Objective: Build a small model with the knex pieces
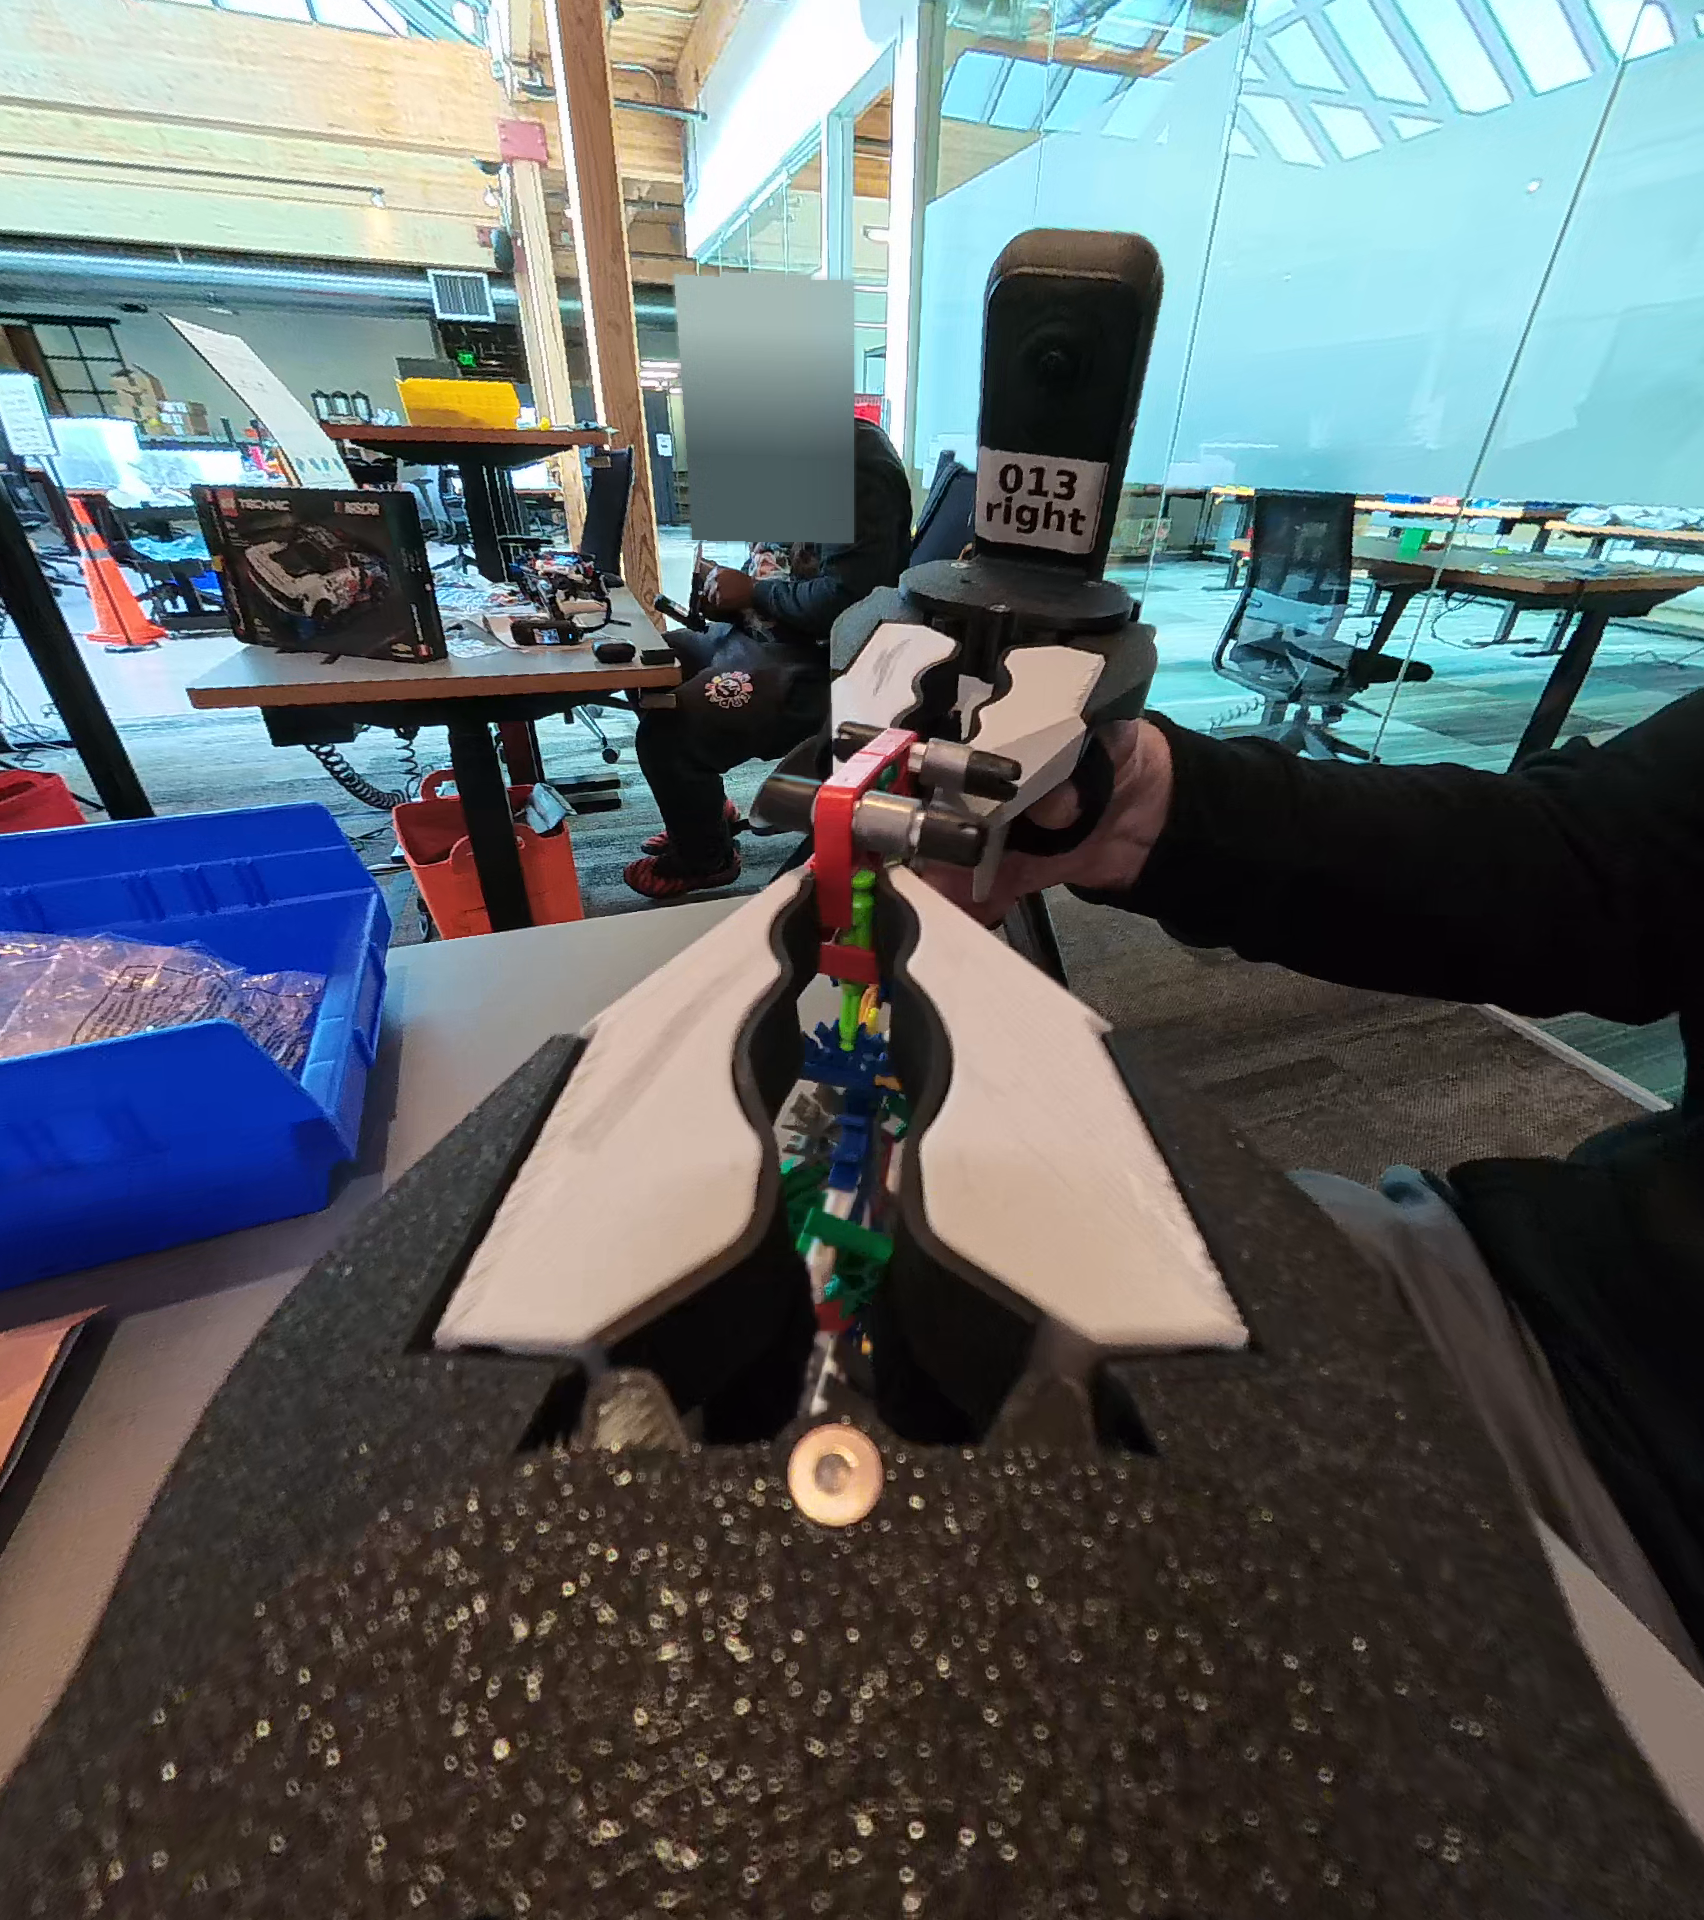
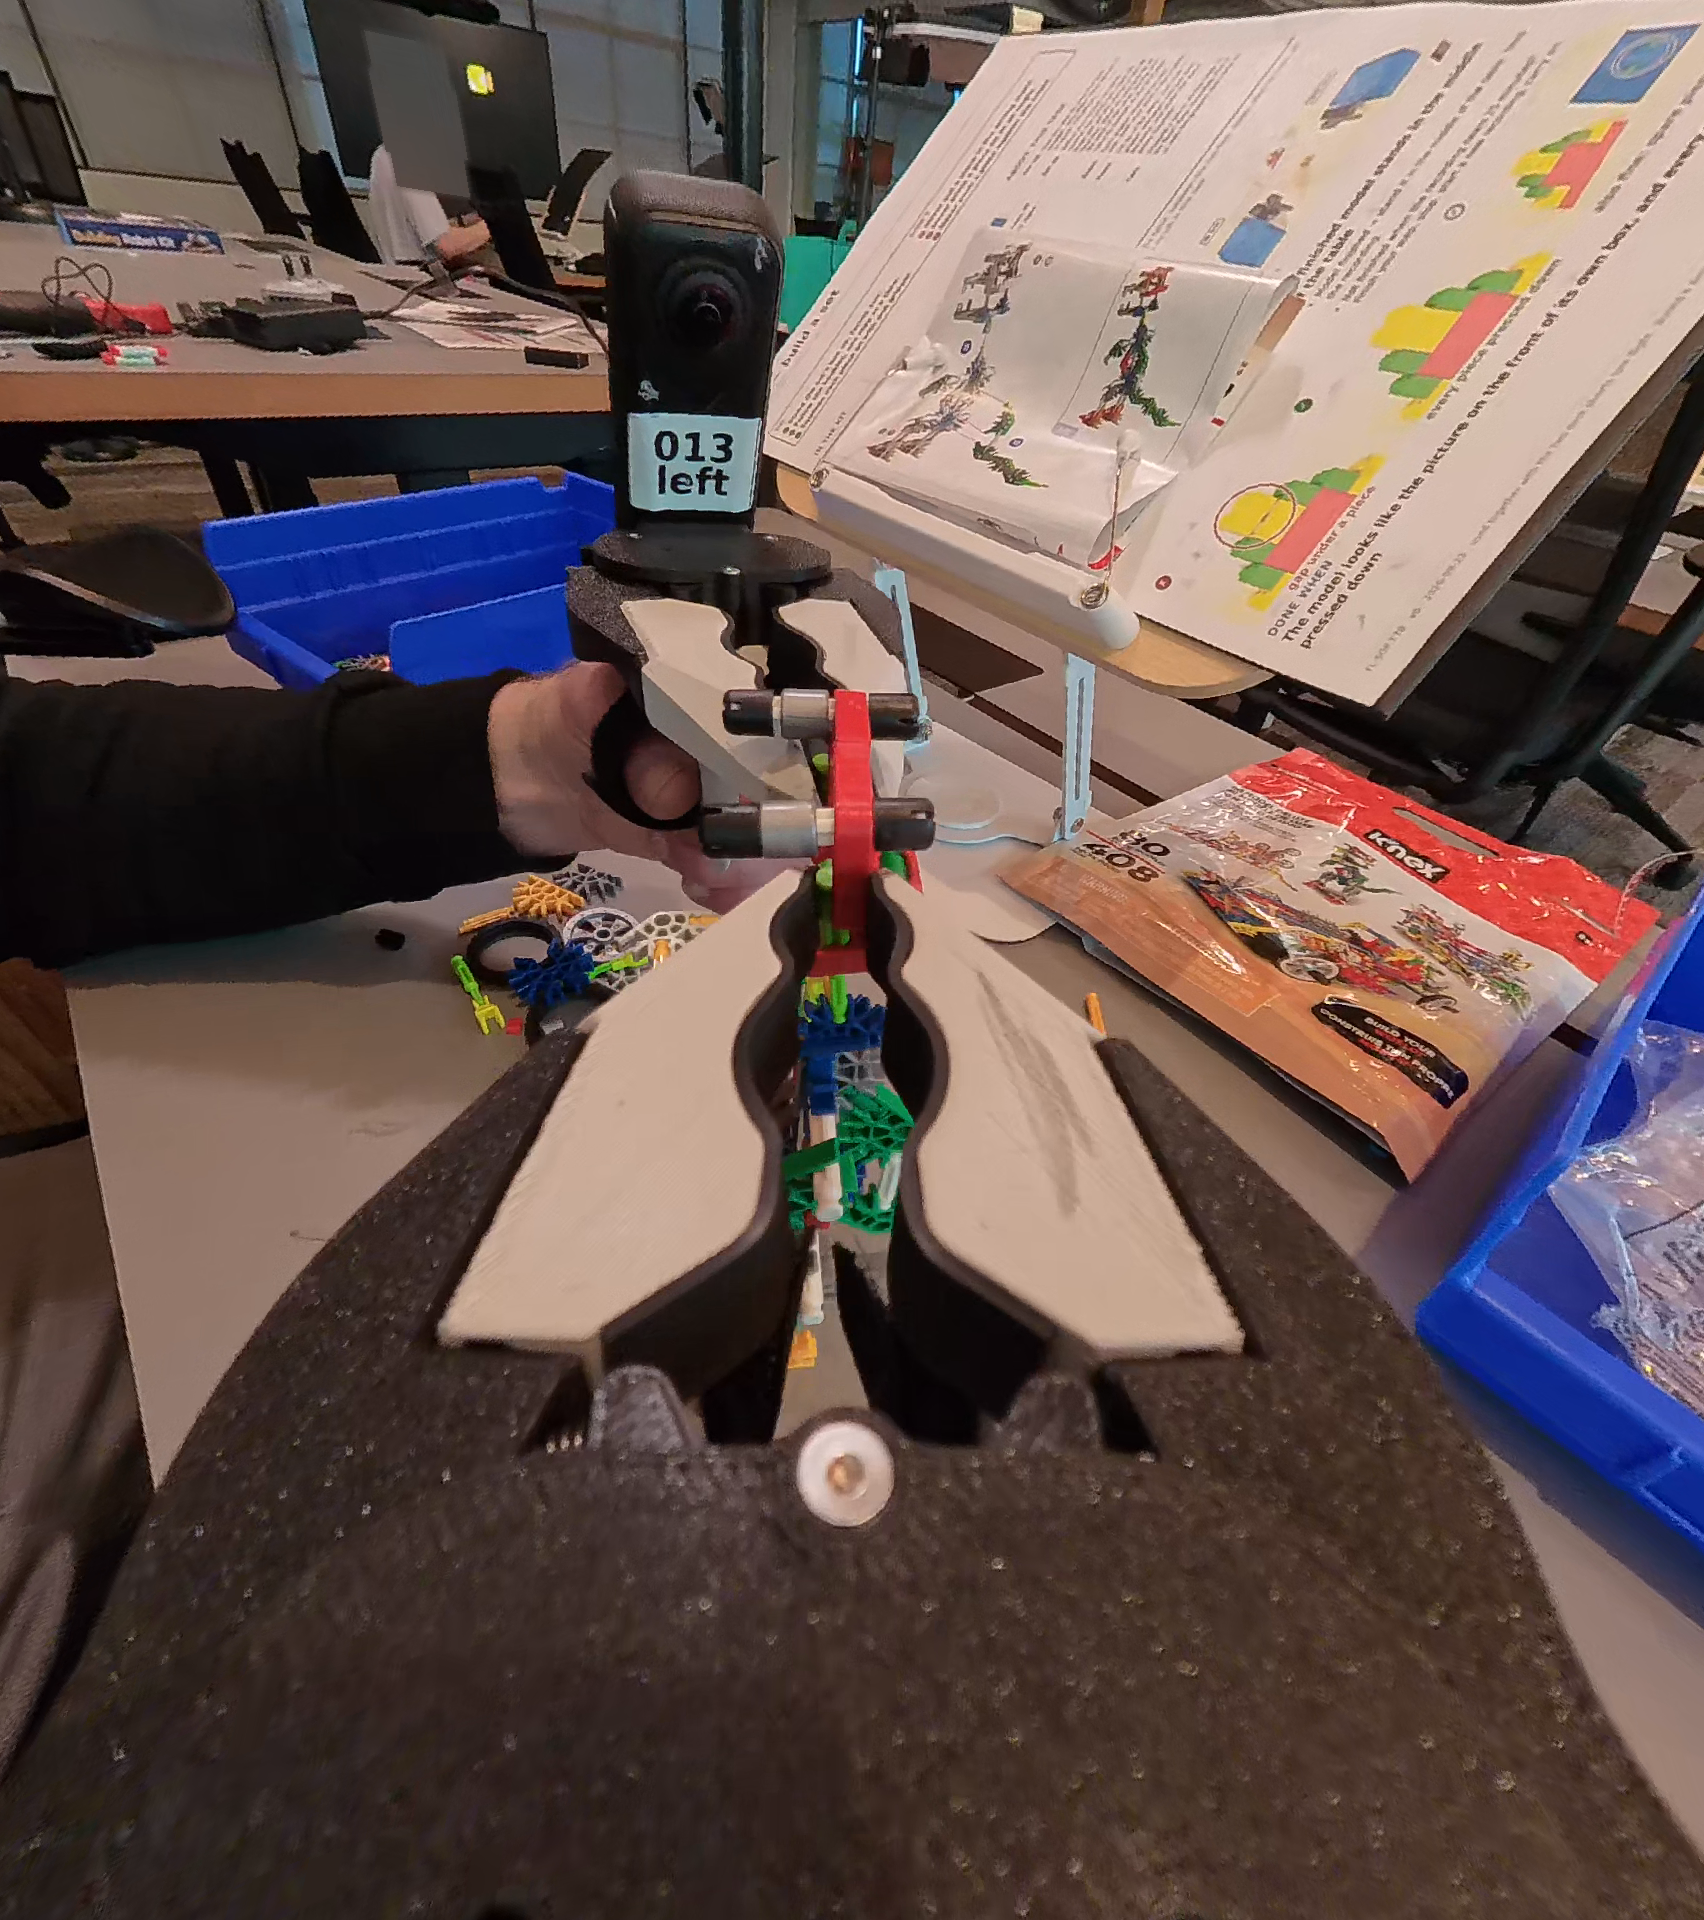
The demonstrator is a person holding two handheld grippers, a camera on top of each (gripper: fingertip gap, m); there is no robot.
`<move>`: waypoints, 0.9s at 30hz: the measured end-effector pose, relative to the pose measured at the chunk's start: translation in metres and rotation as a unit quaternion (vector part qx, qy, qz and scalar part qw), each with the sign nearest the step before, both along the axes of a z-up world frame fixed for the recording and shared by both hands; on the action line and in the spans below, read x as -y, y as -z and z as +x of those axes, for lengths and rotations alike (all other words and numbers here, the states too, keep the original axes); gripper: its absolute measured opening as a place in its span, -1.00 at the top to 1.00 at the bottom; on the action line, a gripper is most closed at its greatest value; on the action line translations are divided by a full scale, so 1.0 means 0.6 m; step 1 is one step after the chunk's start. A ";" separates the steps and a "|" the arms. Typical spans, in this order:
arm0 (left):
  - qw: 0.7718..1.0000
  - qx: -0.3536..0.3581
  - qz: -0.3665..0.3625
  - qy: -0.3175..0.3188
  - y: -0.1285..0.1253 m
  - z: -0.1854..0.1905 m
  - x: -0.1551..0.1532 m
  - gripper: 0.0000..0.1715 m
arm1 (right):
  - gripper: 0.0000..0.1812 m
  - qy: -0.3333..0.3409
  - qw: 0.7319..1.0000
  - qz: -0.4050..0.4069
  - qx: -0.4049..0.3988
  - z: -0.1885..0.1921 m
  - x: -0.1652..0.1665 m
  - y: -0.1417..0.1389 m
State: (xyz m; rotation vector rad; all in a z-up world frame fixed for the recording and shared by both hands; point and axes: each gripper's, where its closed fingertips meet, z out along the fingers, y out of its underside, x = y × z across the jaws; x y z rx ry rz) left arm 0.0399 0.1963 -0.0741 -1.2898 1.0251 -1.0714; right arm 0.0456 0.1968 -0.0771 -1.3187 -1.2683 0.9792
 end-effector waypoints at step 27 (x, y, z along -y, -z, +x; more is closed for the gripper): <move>0.999 0.035 -0.009 0.007 -0.008 -0.021 -0.001 0.90 | 0.93 0.116 0.992 0.056 0.006 -0.013 0.006 -0.001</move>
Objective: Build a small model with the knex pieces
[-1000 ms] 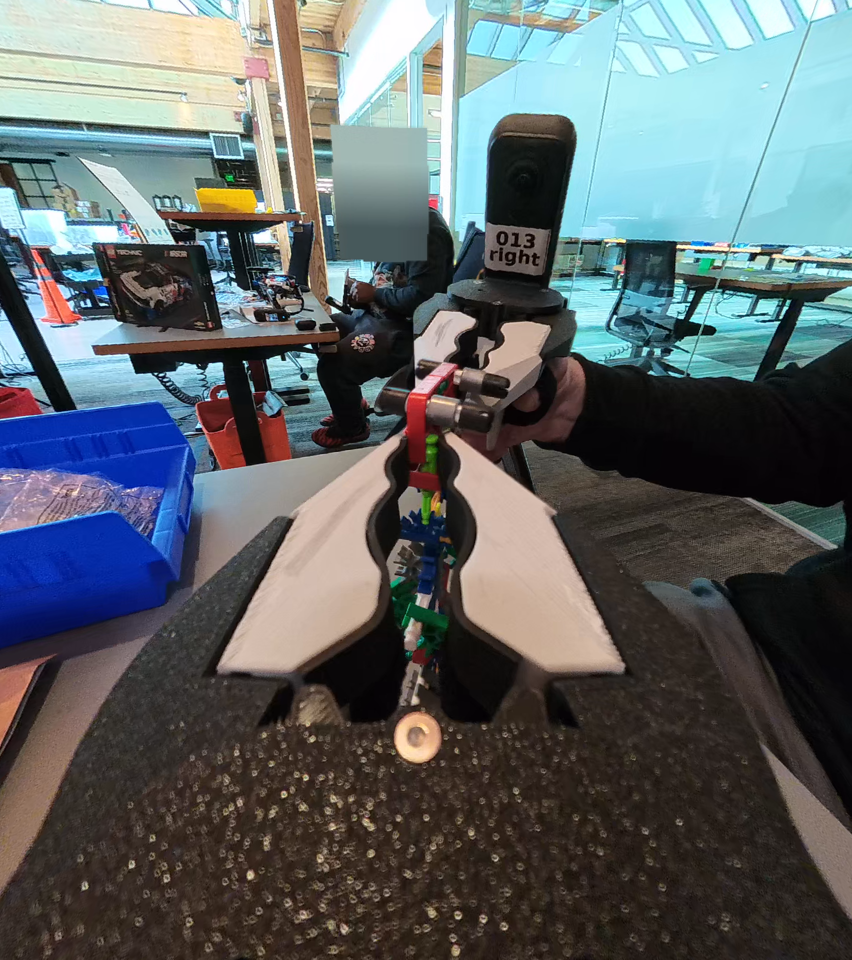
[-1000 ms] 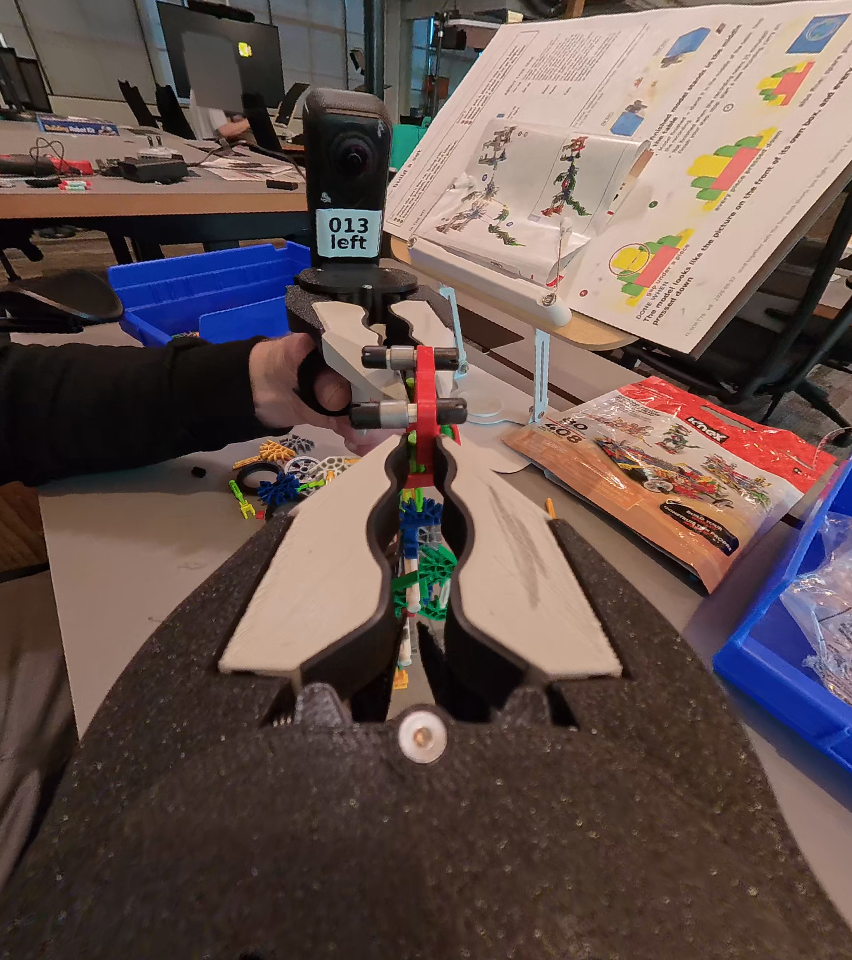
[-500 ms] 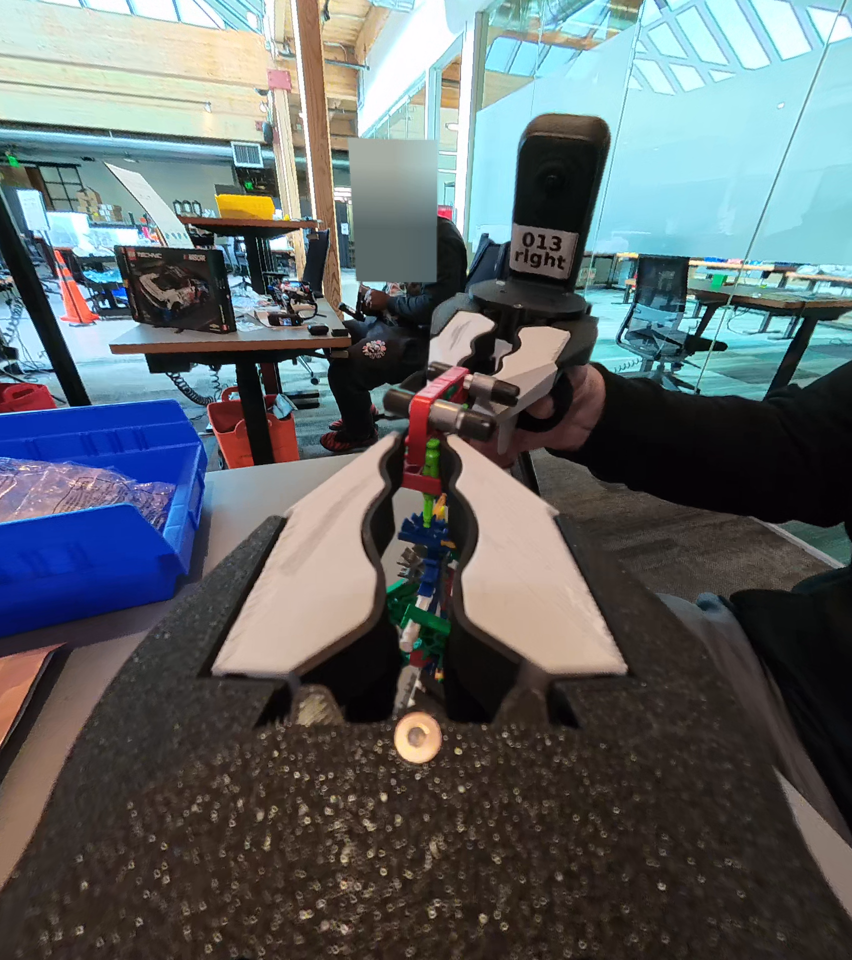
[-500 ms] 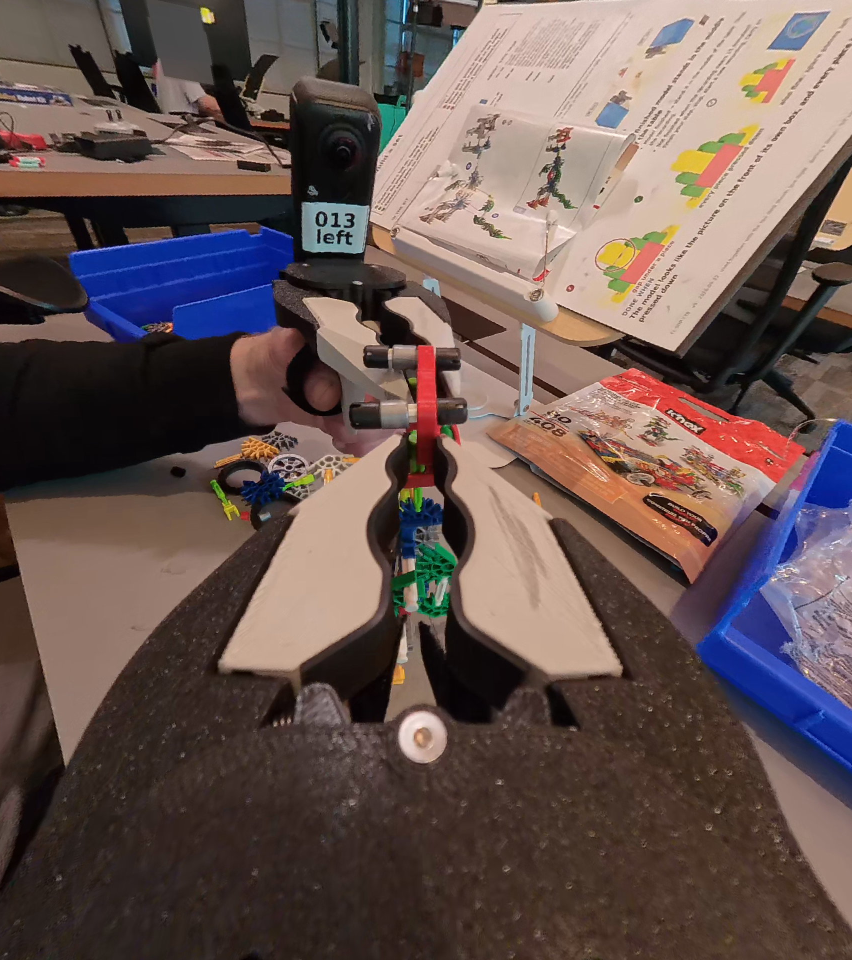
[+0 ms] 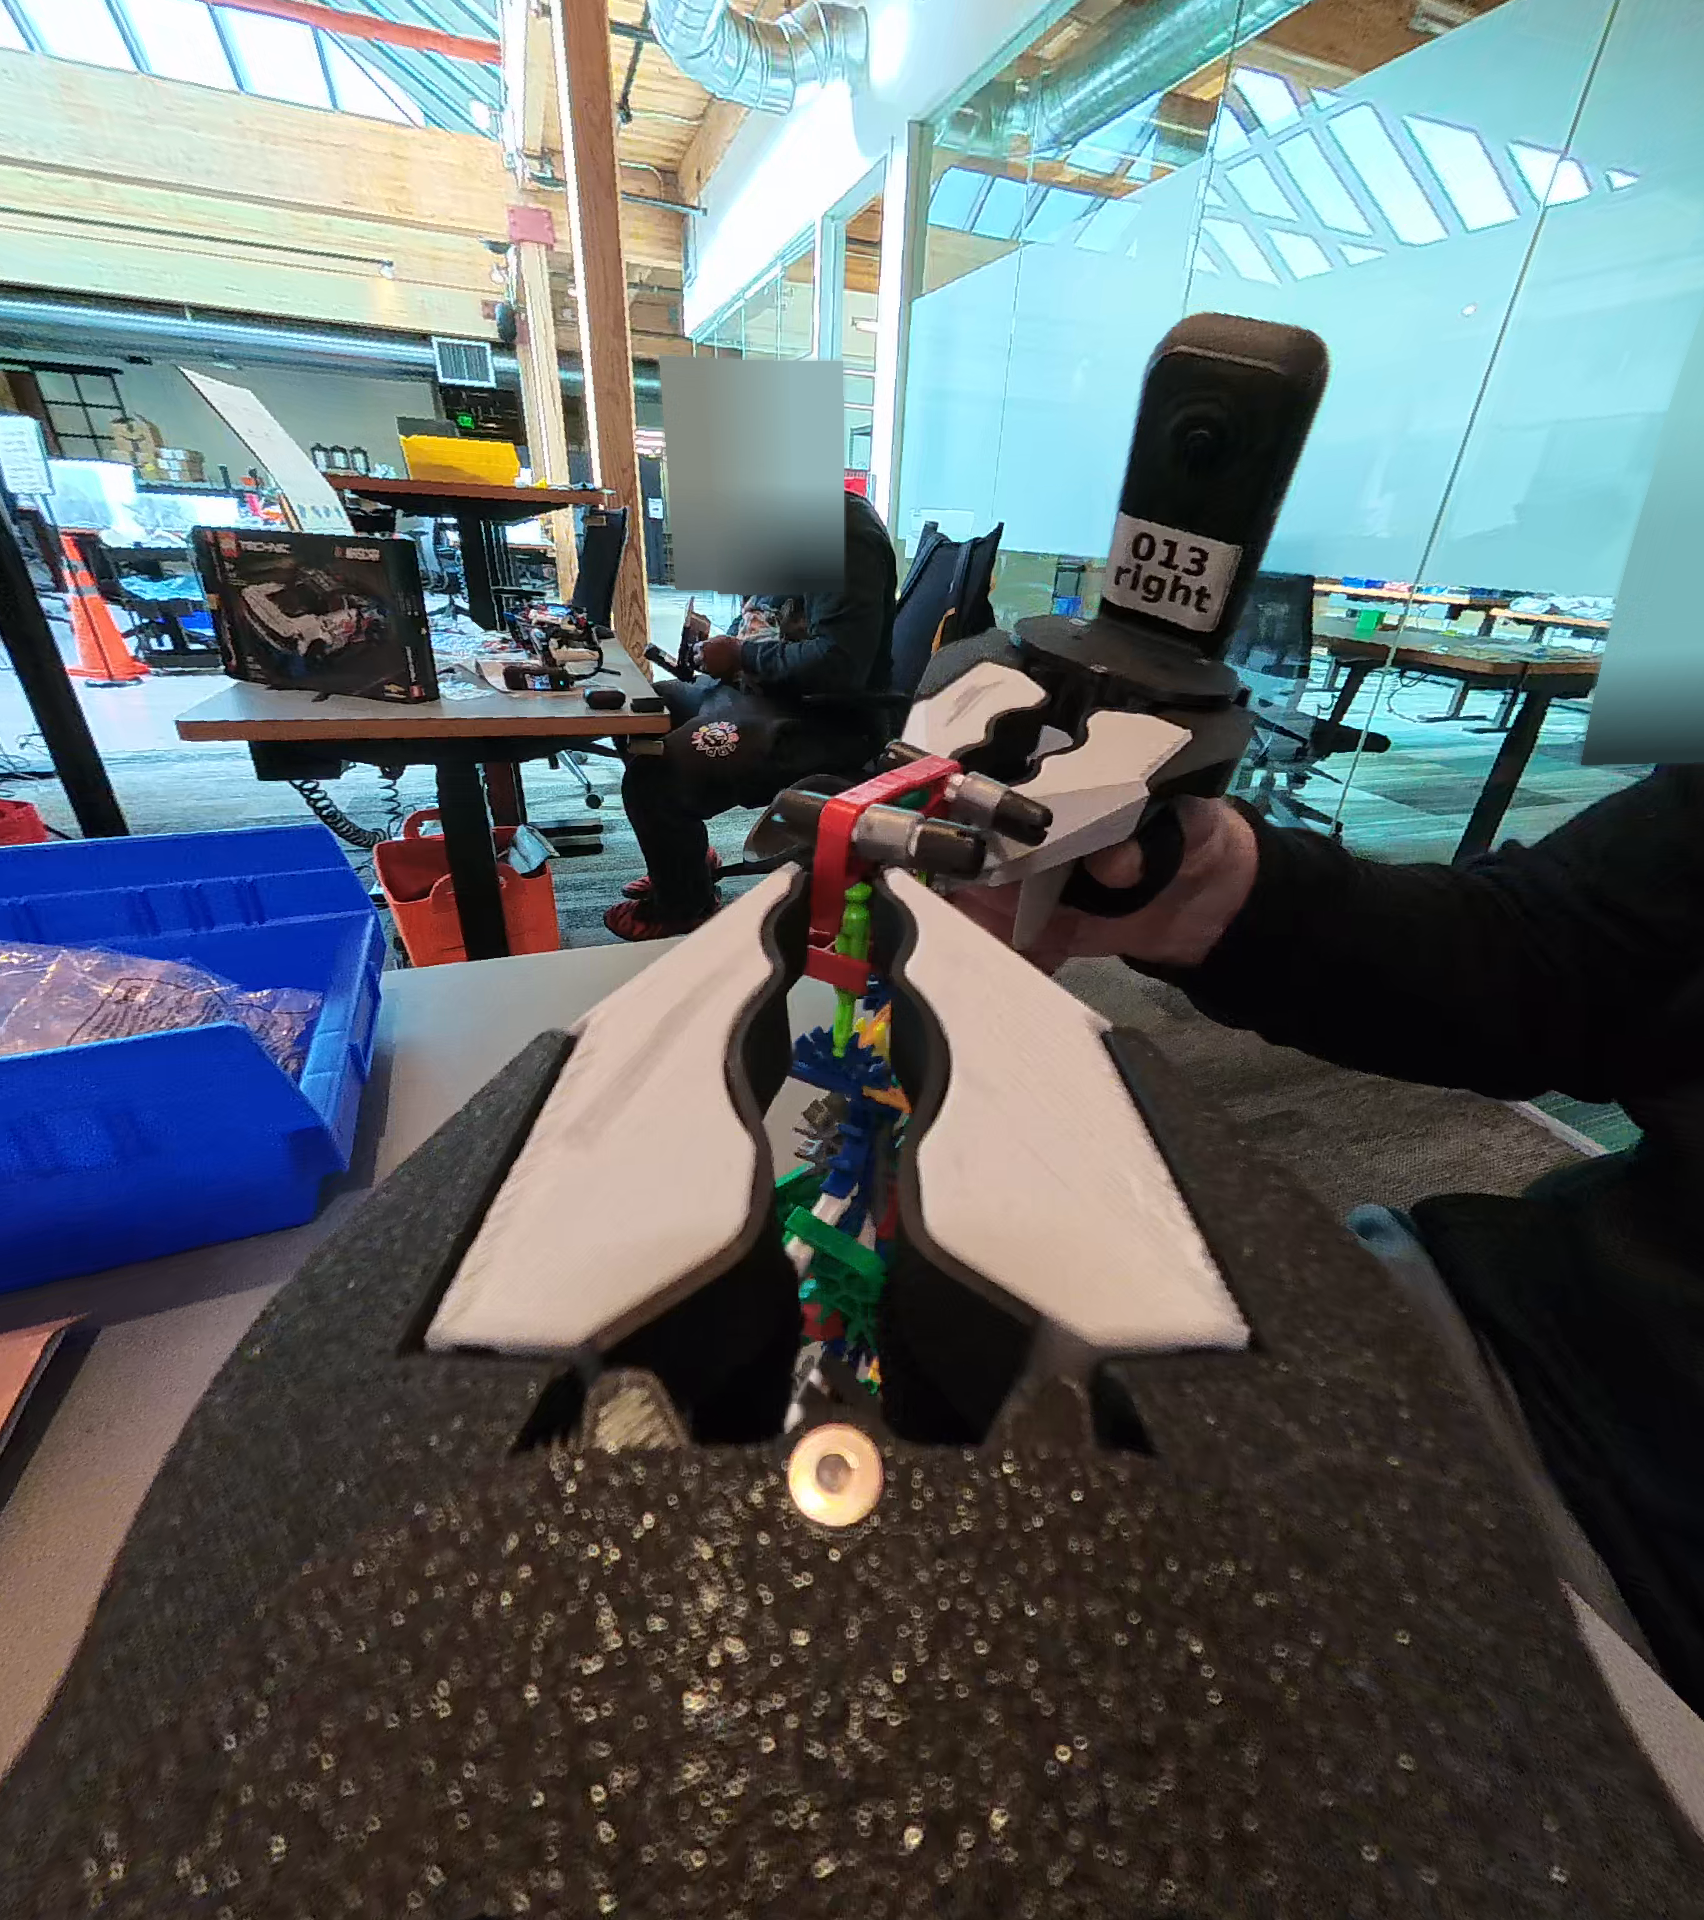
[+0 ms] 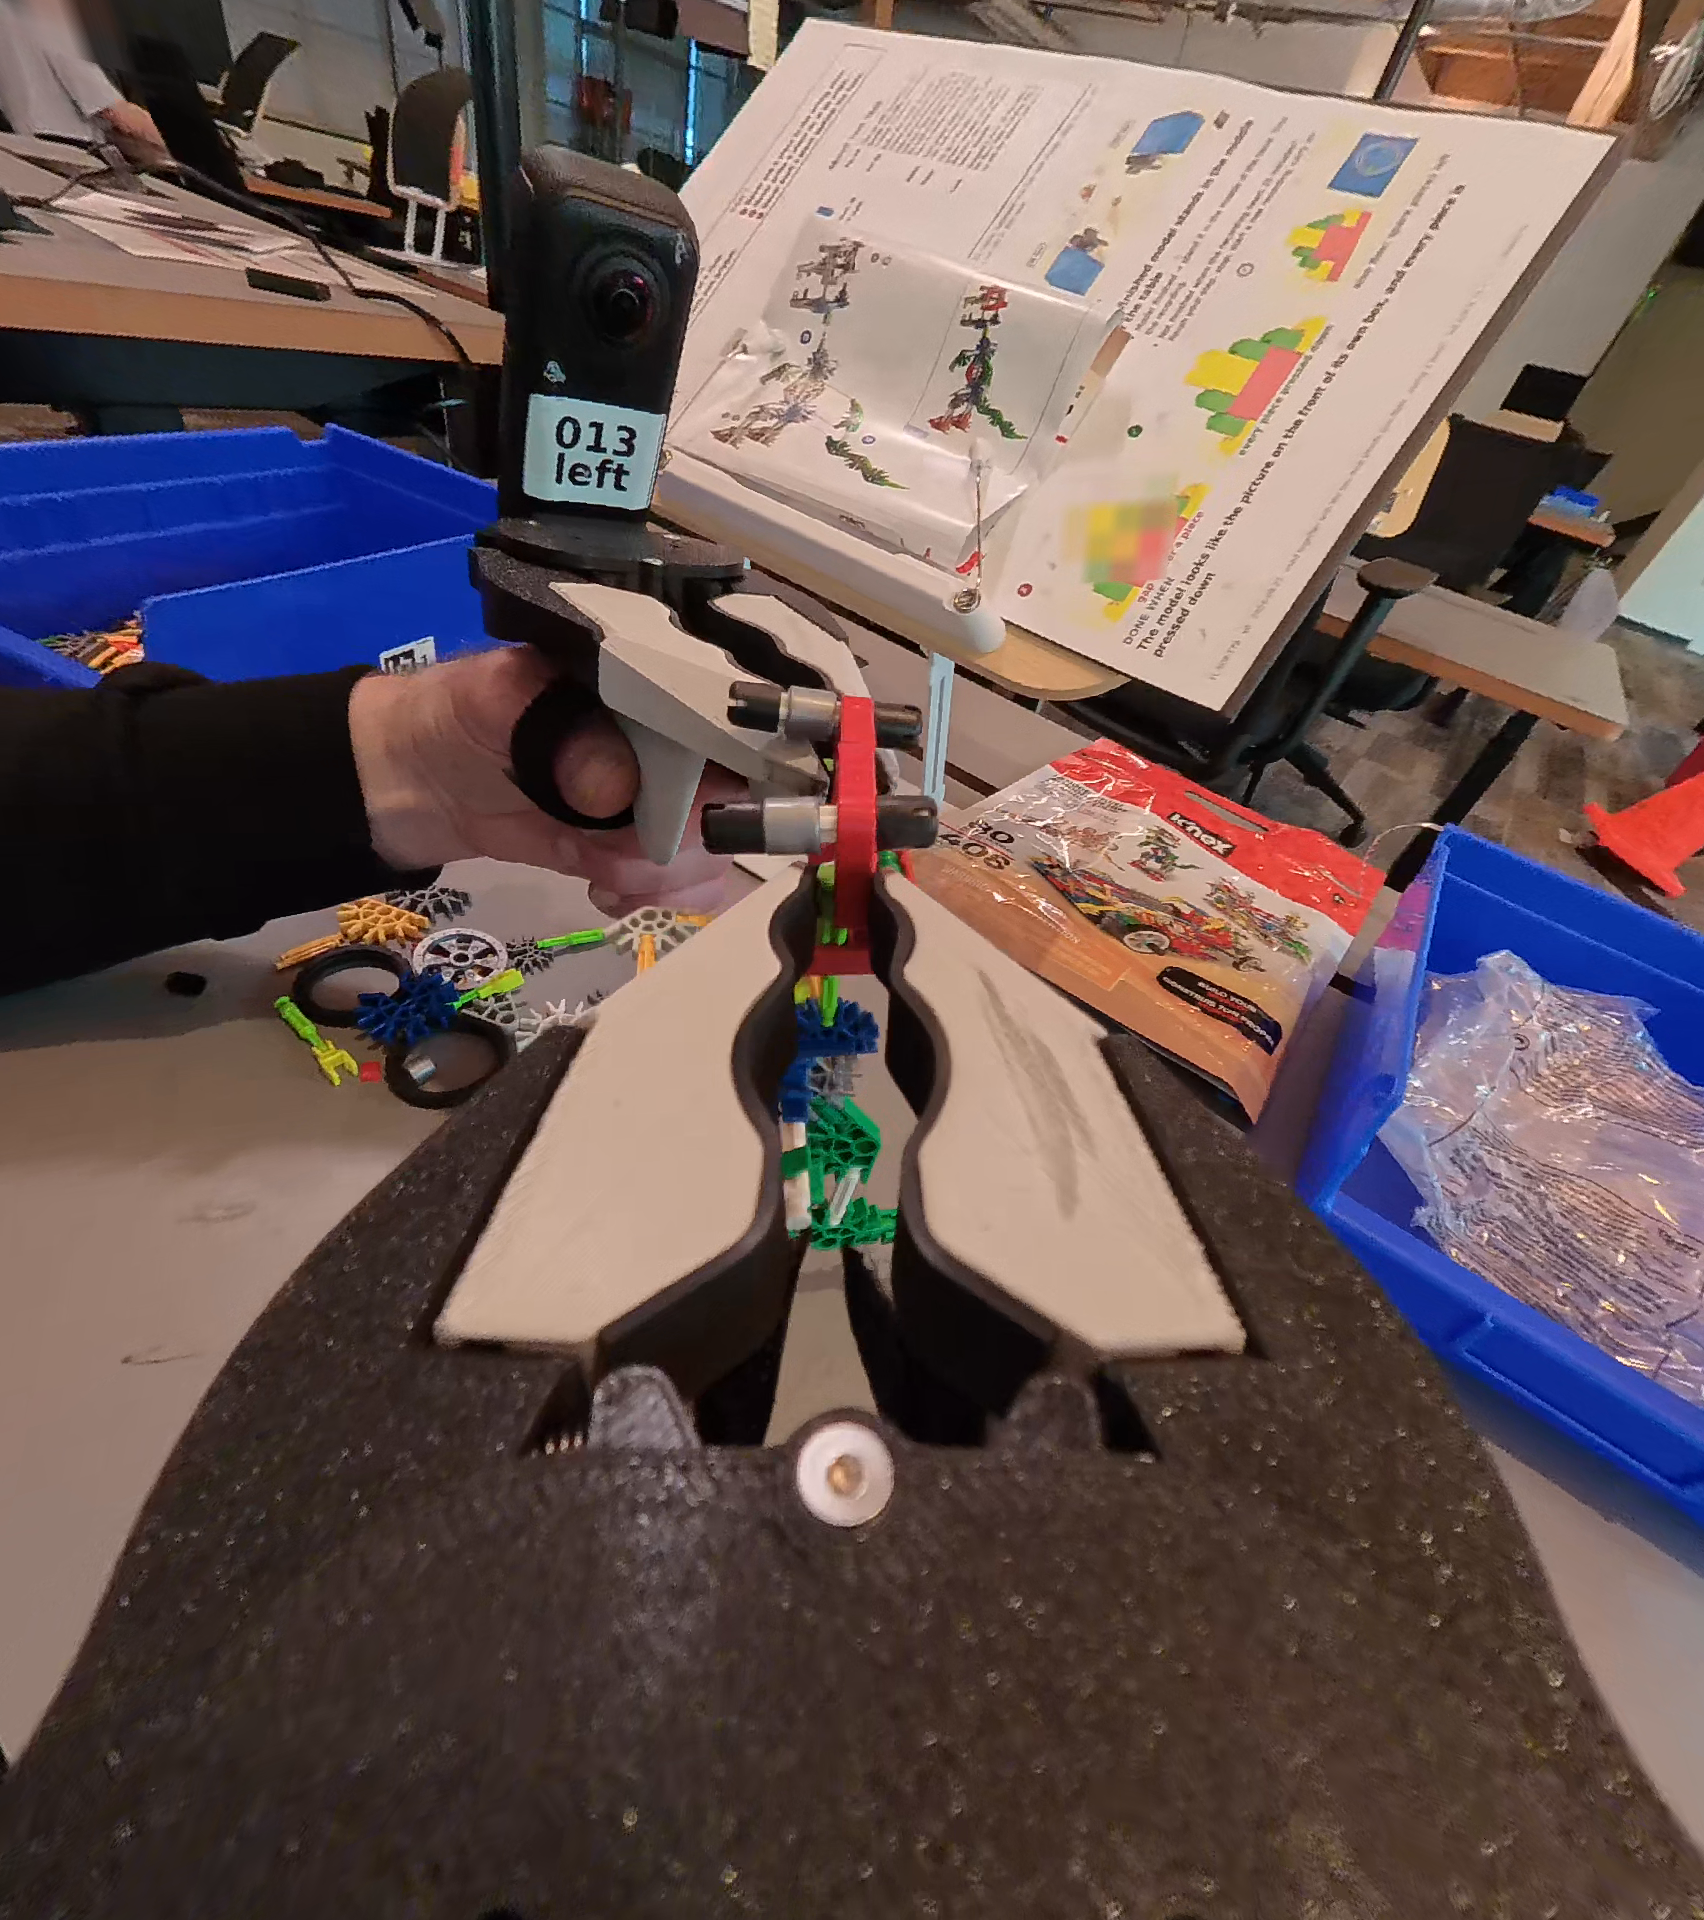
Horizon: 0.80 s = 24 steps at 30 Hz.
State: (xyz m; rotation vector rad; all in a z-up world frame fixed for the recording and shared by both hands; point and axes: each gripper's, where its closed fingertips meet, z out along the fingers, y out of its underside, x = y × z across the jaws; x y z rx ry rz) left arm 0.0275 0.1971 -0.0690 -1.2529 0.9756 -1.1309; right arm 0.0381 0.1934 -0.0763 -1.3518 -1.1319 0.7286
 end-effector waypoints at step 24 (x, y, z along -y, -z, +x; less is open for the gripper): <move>0.984 -0.059 0.056 -0.158 0.006 0.009 -0.016 0.29 | 0.92 -0.079 0.987 -0.114 -0.077 -0.008 0.004 -0.001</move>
